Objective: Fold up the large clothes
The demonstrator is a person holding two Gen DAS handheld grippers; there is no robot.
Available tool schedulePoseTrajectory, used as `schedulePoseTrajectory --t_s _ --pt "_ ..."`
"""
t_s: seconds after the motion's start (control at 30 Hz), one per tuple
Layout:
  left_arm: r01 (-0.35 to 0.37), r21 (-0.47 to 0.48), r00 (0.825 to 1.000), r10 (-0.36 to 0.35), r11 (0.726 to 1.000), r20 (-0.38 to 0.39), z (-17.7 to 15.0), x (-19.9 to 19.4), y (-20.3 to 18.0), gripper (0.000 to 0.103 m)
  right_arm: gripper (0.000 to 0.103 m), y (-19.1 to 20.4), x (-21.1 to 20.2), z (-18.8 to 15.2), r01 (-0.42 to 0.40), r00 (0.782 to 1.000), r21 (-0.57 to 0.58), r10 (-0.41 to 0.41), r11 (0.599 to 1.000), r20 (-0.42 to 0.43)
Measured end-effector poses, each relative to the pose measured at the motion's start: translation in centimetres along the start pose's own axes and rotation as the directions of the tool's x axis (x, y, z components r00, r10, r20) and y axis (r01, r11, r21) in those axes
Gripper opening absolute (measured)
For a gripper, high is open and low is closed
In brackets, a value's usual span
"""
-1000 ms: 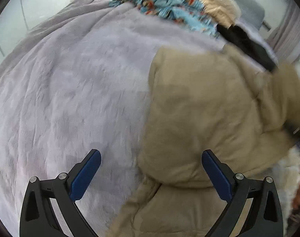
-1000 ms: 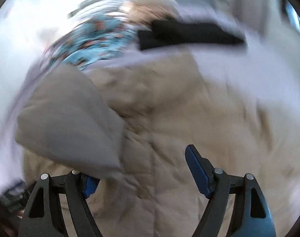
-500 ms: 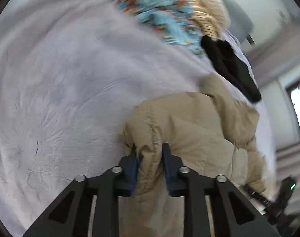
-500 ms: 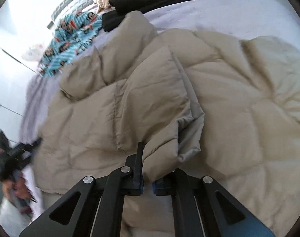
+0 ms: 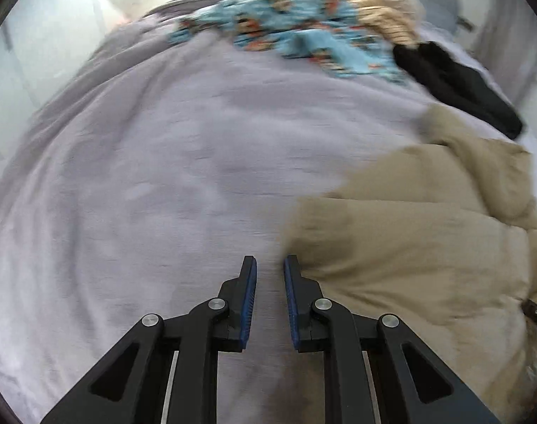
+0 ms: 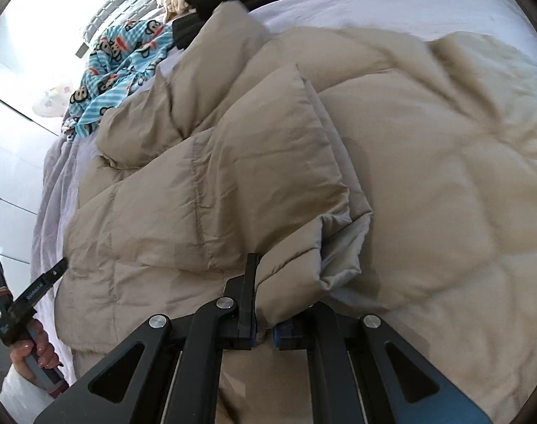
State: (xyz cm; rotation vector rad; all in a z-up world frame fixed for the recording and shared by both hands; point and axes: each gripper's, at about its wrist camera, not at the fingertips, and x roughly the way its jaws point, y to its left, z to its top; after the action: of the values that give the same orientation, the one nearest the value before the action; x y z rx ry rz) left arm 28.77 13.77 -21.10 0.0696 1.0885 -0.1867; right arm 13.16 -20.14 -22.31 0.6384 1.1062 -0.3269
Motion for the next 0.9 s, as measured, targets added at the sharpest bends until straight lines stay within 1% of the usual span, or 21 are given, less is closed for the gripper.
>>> schedulePoseTrajectory --t_s 0.07,0.13,0.2,0.27,0.3,0.37,0.4,0.43,0.47,0.57,0.6,0.63,0.67,0.7,0.77,0.8,0.83,0.9 --pt "-0.037 -0.040 0.999 0.036 0.999 -0.013 0.0 -0.5 1.5 0.019 0.007 0.5 0.2 0.1 -0.004 1.000 0.002 0.004 1.000 -0.005" --pt "-0.026 -0.053 1.000 0.027 0.998 0.008 -0.3 -2.1 2.2 0.019 0.009 0.4 -0.5 0.2 -0.019 0.999 0.006 0.019 1.000 -0.028" --pt "0.016 -0.058 0.999 -0.014 0.998 0.031 -0.5 -4.0 2.3 0.019 0.019 -0.1 -1.4 0.2 -0.020 0.998 0.013 0.021 1.000 -0.061" --pt "0.067 -0.043 0.996 -0.064 0.997 0.056 -0.8 -5.8 1.6 0.019 0.043 -1.1 -3.4 -0.1 -0.015 0.998 0.019 0.017 1.000 -0.060" --pt "0.081 -0.031 0.995 -0.079 0.996 0.060 -1.1 -6.4 1.1 0.019 0.045 -1.4 -4.5 -0.2 -0.001 0.999 0.020 0.001 1.000 -0.037" --pt "0.115 0.002 0.992 -0.115 0.993 0.059 -1.7 -7.2 -0.3 0.019 0.045 -1.8 -6.5 -0.3 0.034 0.999 0.010 -0.034 0.999 0.028" --pt "0.134 0.017 0.990 -0.135 0.991 0.049 -2.0 -7.2 -1.1 0.019 0.044 -1.8 -7.6 -0.1 0.042 0.997 -0.001 -0.041 0.999 0.066" --pt "0.147 0.027 0.988 -0.148 0.989 0.034 -2.4 -6.9 -2.0 0.019 0.029 -1.5 -8.1 0.1 0.034 0.995 -0.019 -0.033 0.999 0.089" --pt "0.147 0.050 0.989 -0.147 0.988 0.006 -3.1 -6.1 -3.1 0.019 0.016 -0.9 -8.2 0.3 0.027 0.995 -0.047 -0.023 0.999 0.098" --pt "0.077 0.089 0.997 -0.075 0.993 -0.027 -4.8 -3.7 -4.9 0.019 0.016 0.5 -6.4 0.8 0.021 0.998 -0.107 -0.014 0.994 0.062" --pt "0.055 0.085 0.998 -0.053 0.995 -0.033 -5.3 -2.9 -5.2 0.019 0.016 0.8 -5.3 0.9 0.033 0.999 -0.120 -0.028 0.992 0.046" --pt "0.044 0.079 0.999 -0.042 0.996 -0.034 -5.5 -2.4 -5.3 0.019 0.016 0.7 -4.0 0.7 0.062 0.998 -0.133 -0.059 0.989 0.031" --pt "0.034 0.076 0.999 -0.032 0.997 -0.027 -5.7 -2.0 -5.4 0.019 0.011 0.4 -2.6 0.6 0.094 0.996 -0.142 -0.093 0.985 0.014" --pt "0.025 0.075 0.999 -0.024 0.997 -0.022 -5.6 -1.9 -5.5 0.019 0.009 0.1 -2.1 0.6 0.100 0.995 -0.137 -0.100 0.985 0.009" --pt "0.016 0.075 1.000 -0.014 0.997 -0.023 -5.6 -1.8 -5.8 0.019 0.009 -0.9 -2.2 0.7 0.081 0.997 -0.097 -0.080 0.992 0.016" --pt "0.015 0.079 1.000 -0.013 0.997 -0.025 -5.5 -1.8 -5.8 0.019 0.009 -1.1 -2.5 0.7 0.088 0.996 -0.087 -0.086 0.992 0.025" --pt "0.012 0.082 1.000 -0.009 0.997 -0.030 -5.5 -1.9 -5.8 0.019 0.009 -1.6 -3.2 0.7 0.114 0.993 -0.072 -0.112 0.991 0.036" --pt "-0.002 0.083 0.999 0.005 0.997 -0.041 -5.2 -2.7 -5.6 0.019 0.015 -2.9 -4.4 0.7 0.134 0.991 -0.027 -0.133 0.991 0.029"
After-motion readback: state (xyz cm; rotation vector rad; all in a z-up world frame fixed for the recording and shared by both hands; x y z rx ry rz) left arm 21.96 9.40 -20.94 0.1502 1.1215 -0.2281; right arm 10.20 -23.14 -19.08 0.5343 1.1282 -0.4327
